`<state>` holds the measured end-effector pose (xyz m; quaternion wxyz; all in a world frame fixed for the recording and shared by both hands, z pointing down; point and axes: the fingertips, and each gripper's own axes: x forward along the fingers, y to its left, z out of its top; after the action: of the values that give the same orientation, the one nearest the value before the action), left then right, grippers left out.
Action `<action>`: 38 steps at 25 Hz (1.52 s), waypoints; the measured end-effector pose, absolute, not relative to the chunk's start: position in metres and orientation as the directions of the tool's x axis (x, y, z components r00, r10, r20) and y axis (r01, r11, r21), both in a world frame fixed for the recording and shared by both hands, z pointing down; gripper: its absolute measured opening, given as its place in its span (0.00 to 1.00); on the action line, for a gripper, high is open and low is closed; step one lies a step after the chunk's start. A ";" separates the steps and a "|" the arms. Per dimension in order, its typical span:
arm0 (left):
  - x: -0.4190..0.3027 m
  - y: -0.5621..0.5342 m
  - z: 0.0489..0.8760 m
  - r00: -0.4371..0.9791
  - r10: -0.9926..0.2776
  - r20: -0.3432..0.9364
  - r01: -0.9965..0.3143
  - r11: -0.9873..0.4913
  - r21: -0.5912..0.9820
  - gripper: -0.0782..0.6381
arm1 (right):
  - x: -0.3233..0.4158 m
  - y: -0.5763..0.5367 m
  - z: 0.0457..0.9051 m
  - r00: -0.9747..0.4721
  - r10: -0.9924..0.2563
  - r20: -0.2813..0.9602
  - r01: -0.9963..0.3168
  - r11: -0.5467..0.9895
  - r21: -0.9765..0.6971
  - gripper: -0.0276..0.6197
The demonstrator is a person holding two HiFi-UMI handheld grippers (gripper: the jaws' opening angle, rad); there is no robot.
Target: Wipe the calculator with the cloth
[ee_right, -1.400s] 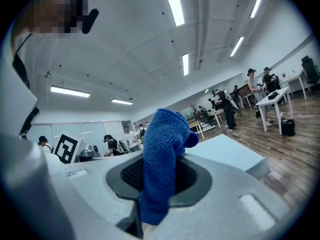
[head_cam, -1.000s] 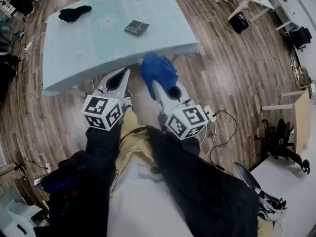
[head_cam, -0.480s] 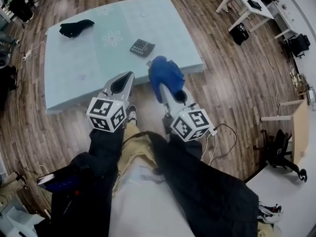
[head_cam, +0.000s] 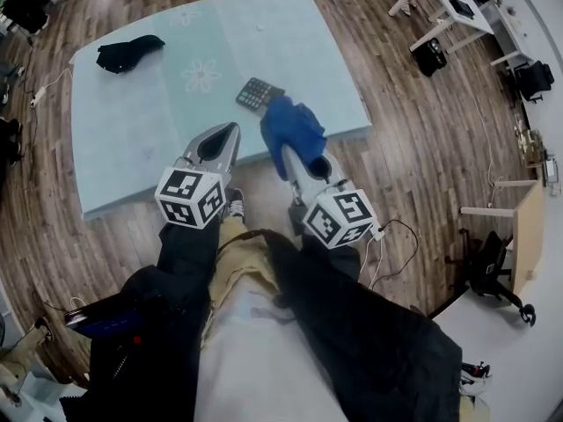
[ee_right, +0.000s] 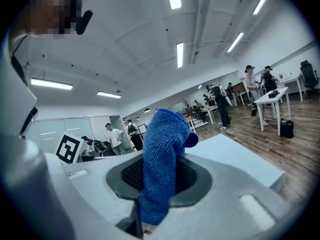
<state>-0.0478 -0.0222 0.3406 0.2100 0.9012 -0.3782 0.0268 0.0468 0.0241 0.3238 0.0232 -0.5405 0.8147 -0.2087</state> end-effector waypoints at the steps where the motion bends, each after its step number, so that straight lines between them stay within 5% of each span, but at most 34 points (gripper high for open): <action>1: -0.046 -0.026 0.340 0.716 -0.667 0.208 -0.690 -0.628 0.361 0.10 | 0.048 0.020 0.323 -0.413 -0.891 0.191 -0.873 0.326 -0.364 0.19; 21: -0.029 -0.113 0.366 0.750 -0.603 0.273 -0.658 -0.635 0.406 0.10 | 0.055 -0.066 0.341 -0.384 -0.887 0.257 -0.881 0.269 -0.389 0.19; 38: 0.013 -0.173 0.381 0.673 -0.655 0.345 -0.738 -0.560 0.376 0.10 | 0.105 -0.143 0.361 -0.507 -0.830 0.233 -0.809 0.365 -0.461 0.19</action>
<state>0.0128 -0.1733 0.3809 0.2512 0.8793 -0.3959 0.0830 0.1049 -0.1432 0.3612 0.0195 -0.4961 0.8258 -0.2674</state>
